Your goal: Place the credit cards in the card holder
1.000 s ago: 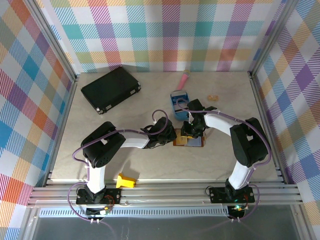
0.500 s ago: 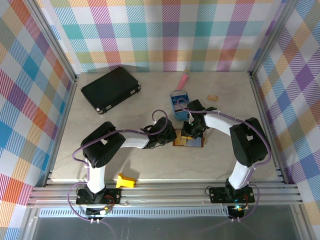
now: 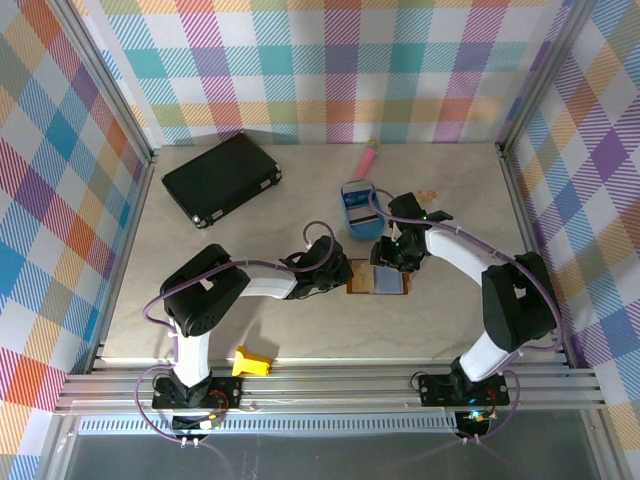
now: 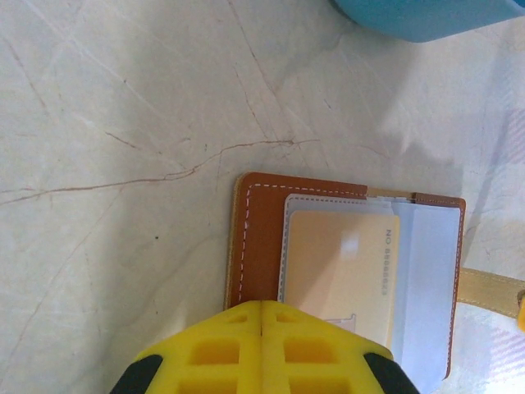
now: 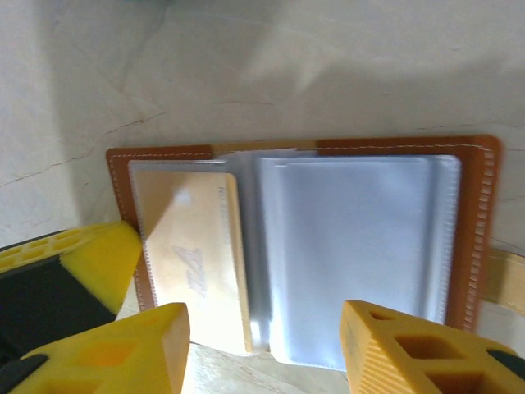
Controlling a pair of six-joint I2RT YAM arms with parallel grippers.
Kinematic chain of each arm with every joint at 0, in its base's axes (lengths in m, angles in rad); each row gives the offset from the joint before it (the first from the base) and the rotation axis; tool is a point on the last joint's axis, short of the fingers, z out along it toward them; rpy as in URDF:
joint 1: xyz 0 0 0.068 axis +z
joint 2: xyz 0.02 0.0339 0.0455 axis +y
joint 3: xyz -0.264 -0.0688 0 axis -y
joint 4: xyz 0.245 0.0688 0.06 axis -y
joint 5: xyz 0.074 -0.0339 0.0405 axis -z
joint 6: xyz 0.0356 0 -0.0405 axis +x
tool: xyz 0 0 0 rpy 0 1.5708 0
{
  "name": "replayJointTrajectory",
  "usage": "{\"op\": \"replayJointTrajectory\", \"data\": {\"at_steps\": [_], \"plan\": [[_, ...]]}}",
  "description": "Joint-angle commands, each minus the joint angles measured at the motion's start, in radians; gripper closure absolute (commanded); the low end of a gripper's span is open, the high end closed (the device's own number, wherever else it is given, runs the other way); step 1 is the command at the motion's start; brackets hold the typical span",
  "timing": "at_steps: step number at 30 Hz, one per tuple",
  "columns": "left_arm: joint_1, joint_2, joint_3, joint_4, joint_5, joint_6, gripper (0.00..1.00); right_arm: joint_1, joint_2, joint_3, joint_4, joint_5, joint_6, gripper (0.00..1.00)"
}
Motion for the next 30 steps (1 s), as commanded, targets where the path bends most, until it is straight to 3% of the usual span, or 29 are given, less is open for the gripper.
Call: {"op": "replayJointTrajectory", "data": {"at_steps": [1,14,30], "plan": [[-0.024,0.02,-0.047,-0.128,0.027,-0.01,1.0,0.003,0.018,0.004,-0.068,0.05,-0.058,0.45],[-0.025,0.018,-0.043,-0.132,0.024,-0.013,1.0,0.004,0.137,0.078,-0.07,0.055,-0.102,0.38],[-0.025,0.021,-0.039,-0.136,0.027,-0.01,1.0,0.012,0.19,0.077,-0.054,0.024,-0.078,0.37]]}}
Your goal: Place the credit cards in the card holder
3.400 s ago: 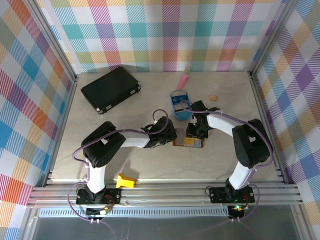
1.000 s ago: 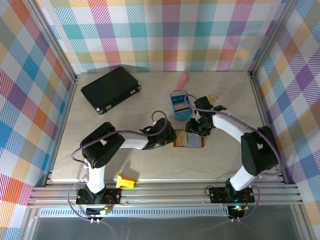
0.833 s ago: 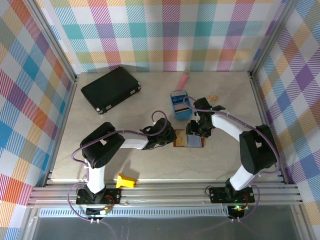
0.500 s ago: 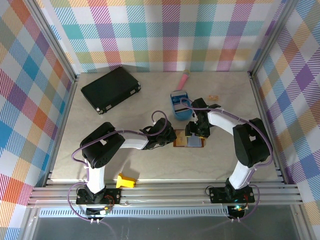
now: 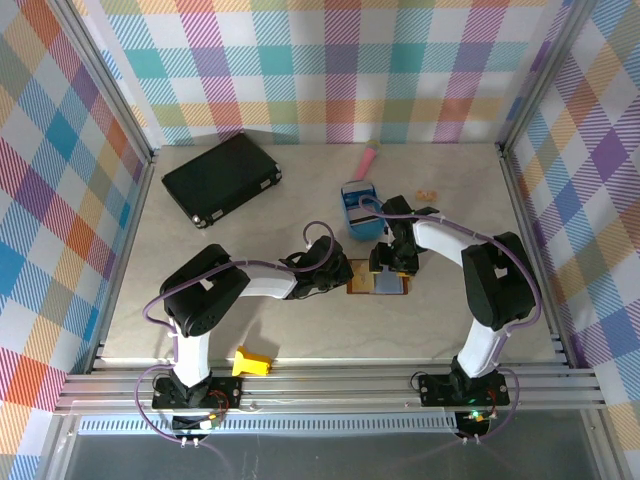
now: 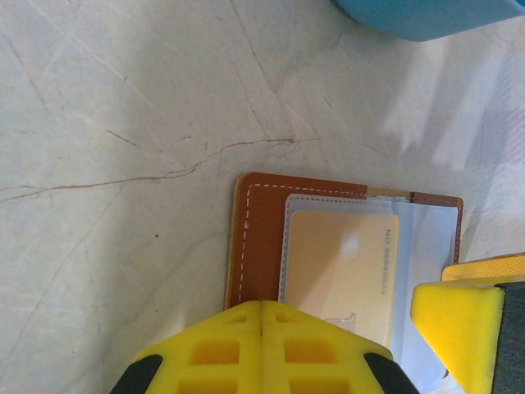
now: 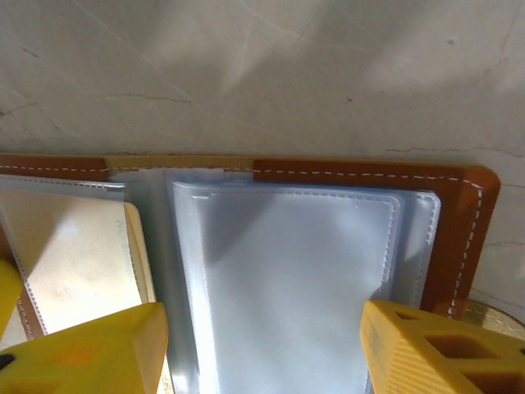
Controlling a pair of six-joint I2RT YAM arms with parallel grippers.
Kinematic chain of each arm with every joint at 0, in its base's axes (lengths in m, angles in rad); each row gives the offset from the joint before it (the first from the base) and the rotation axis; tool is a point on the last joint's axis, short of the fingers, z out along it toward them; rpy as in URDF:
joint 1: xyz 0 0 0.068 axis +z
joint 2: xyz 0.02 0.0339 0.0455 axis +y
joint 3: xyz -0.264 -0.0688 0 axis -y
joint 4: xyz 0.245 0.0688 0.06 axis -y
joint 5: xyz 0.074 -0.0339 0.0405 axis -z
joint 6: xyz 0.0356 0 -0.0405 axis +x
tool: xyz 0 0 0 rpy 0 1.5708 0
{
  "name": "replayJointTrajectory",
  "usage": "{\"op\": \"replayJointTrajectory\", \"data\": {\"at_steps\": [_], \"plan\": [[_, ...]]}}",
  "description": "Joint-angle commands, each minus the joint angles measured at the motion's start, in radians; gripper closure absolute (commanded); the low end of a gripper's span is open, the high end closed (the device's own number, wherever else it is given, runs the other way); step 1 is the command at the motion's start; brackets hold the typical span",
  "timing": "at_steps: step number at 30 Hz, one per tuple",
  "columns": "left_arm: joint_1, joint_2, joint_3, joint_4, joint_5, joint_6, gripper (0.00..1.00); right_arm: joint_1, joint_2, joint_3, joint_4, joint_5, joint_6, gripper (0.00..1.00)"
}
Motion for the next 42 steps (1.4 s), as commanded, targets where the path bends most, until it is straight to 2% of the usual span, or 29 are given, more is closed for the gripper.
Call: {"op": "replayJointTrajectory", "data": {"at_steps": [1,16,32,42], "plan": [[-0.025,0.022,-0.038,-0.137,0.025,-0.006,1.0,0.012,0.029,0.011,0.0,-0.035,0.011,0.37],[-0.025,0.017,-0.045,-0.133,0.023,-0.006,1.0,0.012,0.007,0.0,0.066,-0.26,0.068,0.42],[-0.025,0.008,-0.054,-0.131,0.015,-0.01,1.0,0.012,-0.049,-0.032,0.141,-0.395,0.146,0.47],[-0.024,-0.021,-0.057,-0.121,0.009,0.015,1.0,0.012,-0.047,-0.028,0.15,-0.404,0.147,0.47]]}}
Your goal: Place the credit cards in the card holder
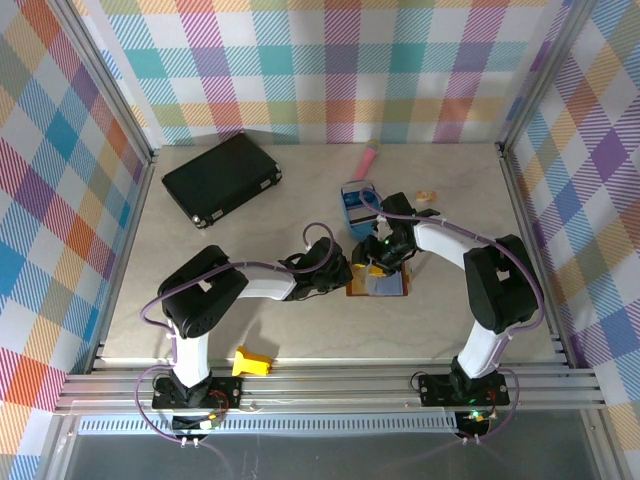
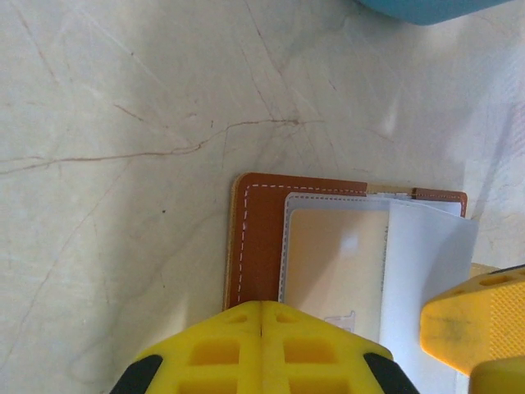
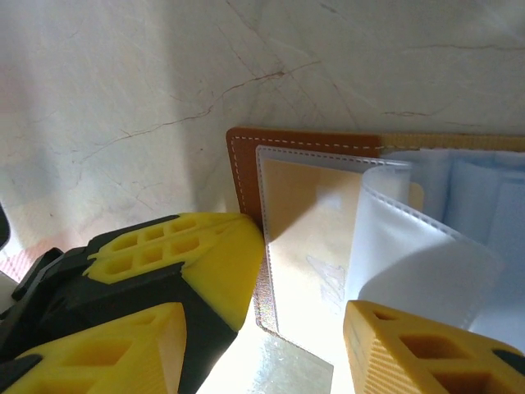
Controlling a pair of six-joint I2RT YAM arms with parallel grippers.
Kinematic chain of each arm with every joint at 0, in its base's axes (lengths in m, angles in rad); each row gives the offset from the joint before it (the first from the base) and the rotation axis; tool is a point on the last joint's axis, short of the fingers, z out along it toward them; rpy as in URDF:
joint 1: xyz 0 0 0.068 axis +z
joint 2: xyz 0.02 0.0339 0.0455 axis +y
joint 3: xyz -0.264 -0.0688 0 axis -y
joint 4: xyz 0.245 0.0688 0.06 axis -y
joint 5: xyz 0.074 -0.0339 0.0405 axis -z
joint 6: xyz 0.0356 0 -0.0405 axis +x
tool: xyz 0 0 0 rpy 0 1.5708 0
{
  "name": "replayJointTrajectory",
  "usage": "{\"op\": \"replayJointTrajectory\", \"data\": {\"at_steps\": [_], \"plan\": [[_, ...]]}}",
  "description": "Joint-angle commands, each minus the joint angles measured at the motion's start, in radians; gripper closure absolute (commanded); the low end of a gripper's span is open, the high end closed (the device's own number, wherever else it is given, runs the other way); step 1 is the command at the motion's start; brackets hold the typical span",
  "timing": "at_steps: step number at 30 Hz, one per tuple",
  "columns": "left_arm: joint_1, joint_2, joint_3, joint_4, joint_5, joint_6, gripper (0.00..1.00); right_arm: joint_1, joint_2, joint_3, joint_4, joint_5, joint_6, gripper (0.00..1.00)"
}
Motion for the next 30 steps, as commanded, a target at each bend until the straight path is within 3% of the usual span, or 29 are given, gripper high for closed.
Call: {"op": "replayJointTrajectory", "data": {"at_steps": [1,30], "plan": [[-0.019,-0.009,-0.043,-0.101,0.009,0.021,1.0,0.006,-0.021,-0.005,0.004,-0.02,0.009,0.47],[-0.019,-0.099,-0.102,-0.035,0.021,0.037,0.91,0.008,-0.01,-0.014,0.017,-0.017,0.026,0.5]]}}
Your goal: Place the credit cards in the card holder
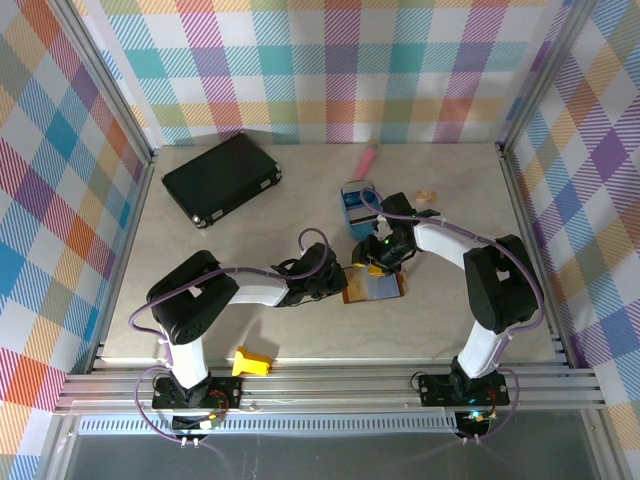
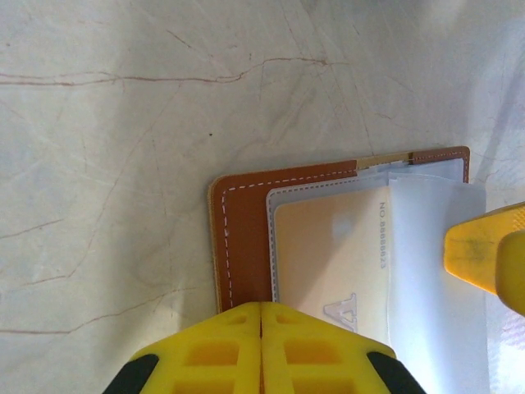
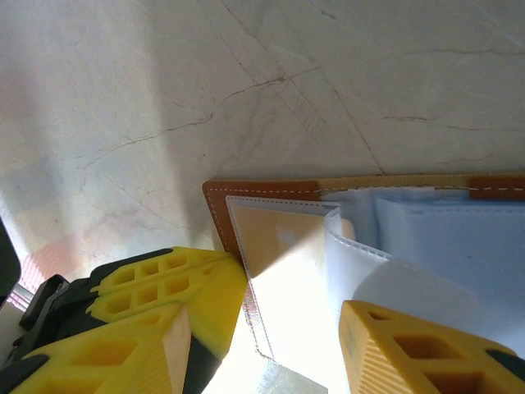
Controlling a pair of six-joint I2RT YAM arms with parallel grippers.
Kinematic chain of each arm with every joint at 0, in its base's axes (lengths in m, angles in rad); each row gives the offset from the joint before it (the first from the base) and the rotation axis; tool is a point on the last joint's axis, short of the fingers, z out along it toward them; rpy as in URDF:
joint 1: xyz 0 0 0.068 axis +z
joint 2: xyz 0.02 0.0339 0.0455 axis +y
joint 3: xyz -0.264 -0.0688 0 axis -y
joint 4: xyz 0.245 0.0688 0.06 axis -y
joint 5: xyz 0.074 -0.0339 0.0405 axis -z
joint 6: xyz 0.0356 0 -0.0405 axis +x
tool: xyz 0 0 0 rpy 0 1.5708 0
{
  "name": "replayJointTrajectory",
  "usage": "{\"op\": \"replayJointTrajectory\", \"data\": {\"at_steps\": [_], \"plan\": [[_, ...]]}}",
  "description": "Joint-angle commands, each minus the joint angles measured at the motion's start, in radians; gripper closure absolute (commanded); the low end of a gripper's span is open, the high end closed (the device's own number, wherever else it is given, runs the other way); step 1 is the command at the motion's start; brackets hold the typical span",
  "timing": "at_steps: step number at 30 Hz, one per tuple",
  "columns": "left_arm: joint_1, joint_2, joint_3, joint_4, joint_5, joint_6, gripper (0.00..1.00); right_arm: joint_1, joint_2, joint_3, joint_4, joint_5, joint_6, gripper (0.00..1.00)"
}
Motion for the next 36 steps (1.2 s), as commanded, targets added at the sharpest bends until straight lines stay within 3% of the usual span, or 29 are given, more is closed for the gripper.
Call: {"op": "replayJointTrajectory", "data": {"at_steps": [1,6,19,31,36], "plan": [[-0.014,-0.032,-0.021,-0.029,0.001,0.008,0.89,0.008,-0.01,-0.009,0.002,-0.017,0.007,0.5],[-0.014,-0.074,-0.036,-0.015,-0.014,0.012,0.82,0.007,-0.006,-0.007,0.003,-0.016,0.007,0.5],[-0.064,-0.127,0.024,-0.061,0.062,0.028,0.97,0.008,0.0,-0.004,0.001,-0.011,0.003,0.5],[-0.114,0.003,0.167,-0.048,0.121,0.132,0.98,0.008,-0.002,-0.011,0.007,-0.015,0.002,0.5],[-0.117,-0.009,0.16,-0.067,0.076,0.135,0.98,0.007,-0.029,-0.013,-0.004,0.007,-0.004,0.5]]}}
